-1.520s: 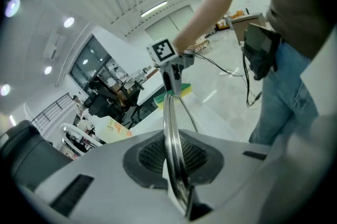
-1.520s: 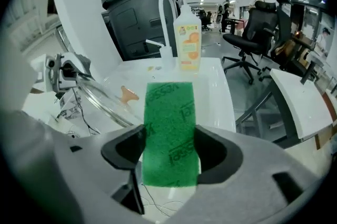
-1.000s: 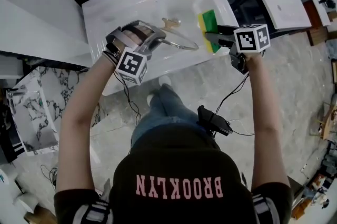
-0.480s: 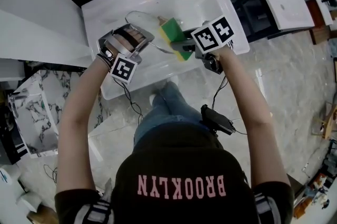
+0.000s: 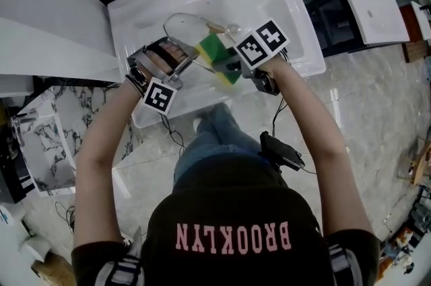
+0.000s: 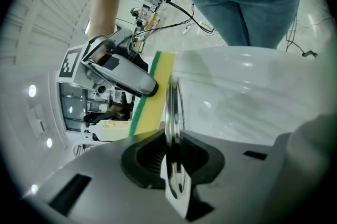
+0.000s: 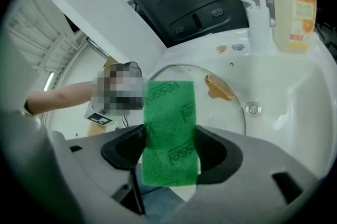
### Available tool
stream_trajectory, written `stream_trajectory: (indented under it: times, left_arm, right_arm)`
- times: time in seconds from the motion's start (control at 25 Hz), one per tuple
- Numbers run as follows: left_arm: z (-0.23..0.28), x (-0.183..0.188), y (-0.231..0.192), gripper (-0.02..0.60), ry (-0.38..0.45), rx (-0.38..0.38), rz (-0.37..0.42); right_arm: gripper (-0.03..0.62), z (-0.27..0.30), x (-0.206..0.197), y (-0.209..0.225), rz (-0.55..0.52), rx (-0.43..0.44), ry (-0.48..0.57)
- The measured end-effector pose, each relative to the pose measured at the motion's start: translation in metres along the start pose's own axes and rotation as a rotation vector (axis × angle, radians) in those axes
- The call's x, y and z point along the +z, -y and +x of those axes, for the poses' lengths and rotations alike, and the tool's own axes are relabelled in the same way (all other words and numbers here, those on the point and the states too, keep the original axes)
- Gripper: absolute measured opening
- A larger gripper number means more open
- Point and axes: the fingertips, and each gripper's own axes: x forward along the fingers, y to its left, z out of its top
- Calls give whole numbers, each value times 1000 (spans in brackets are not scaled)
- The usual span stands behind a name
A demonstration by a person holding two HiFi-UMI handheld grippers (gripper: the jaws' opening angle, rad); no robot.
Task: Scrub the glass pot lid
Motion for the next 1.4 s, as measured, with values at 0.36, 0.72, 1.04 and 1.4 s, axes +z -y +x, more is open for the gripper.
stream_trajectory:
  times: [0.36, 0.72, 1.04, 1.4]
  left_arm:
    - [-11, -2, 11, 40, 3, 21, -9]
    - [-21, -5, 17, 43, 13, 30, -25]
    - [-34, -10, 26, 48, 8, 20, -24]
    - [-40, -12, 28, 52, -9, 12, -20]
  right_arm:
    - [281, 12, -13, 18, 4, 77, -115]
    - [281, 21, -16, 49, 58, 95, -132]
    - [281, 30, -18, 76, 104, 123, -138]
    - [280, 45, -13, 114, 115, 111, -158]
